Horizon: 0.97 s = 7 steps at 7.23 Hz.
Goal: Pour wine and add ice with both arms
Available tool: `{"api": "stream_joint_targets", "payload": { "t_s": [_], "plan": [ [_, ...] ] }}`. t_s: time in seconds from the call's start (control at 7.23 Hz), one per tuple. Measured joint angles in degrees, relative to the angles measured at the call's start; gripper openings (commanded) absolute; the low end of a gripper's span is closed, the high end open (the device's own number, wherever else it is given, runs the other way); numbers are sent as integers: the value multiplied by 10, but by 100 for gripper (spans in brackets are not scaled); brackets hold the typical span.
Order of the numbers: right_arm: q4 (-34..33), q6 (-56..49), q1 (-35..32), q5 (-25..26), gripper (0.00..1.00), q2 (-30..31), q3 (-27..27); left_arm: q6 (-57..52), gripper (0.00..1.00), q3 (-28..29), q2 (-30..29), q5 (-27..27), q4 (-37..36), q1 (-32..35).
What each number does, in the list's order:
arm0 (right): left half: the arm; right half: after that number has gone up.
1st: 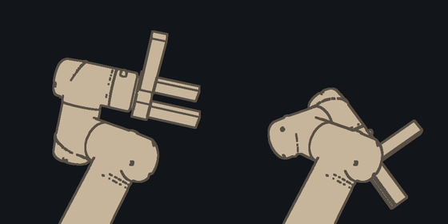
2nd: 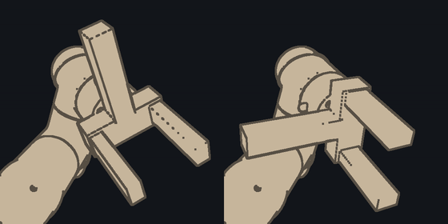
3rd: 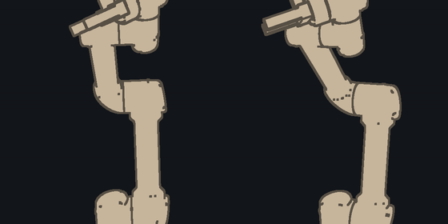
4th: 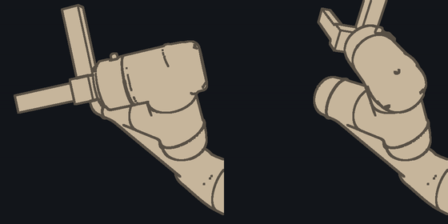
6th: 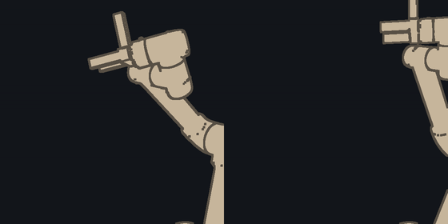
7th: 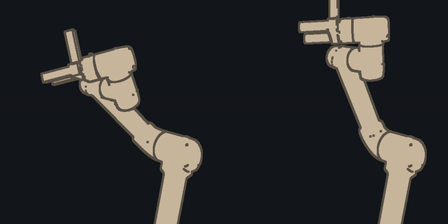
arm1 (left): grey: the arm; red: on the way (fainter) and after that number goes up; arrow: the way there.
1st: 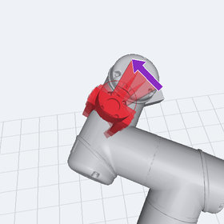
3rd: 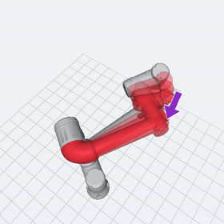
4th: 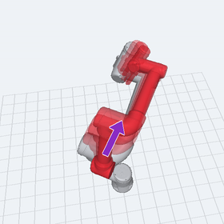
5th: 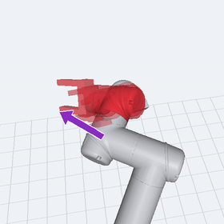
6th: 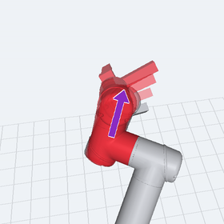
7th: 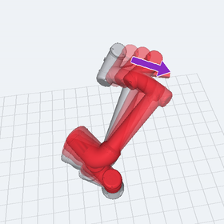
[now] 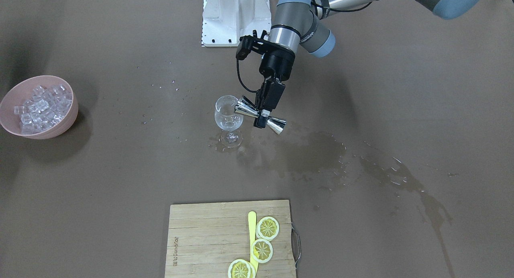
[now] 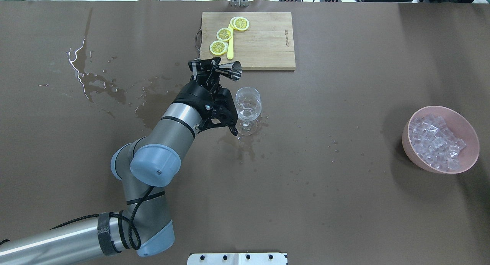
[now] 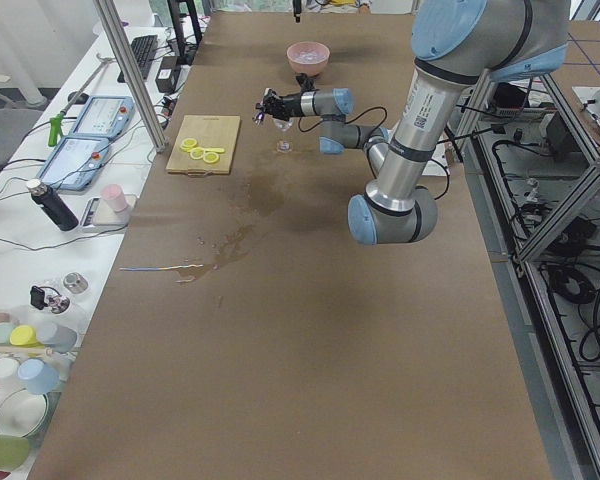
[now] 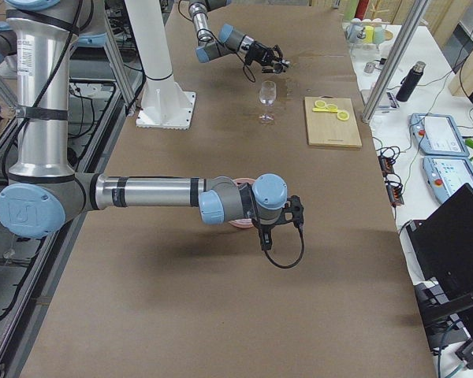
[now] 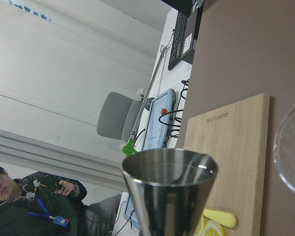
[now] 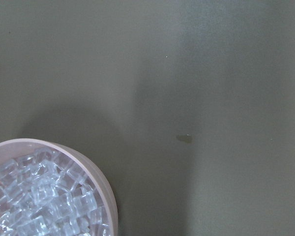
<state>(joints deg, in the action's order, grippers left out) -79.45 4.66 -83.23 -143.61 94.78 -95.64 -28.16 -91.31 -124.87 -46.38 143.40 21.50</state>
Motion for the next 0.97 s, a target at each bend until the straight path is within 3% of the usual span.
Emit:
{"api": "stream_joint_targets", "payload": {
  "t_s": [0.97],
  "plan": [
    [0, 0, 0, -1, 100, -1, 4, -77, 0, -12, -13, 40, -43, -20]
  ]
}}
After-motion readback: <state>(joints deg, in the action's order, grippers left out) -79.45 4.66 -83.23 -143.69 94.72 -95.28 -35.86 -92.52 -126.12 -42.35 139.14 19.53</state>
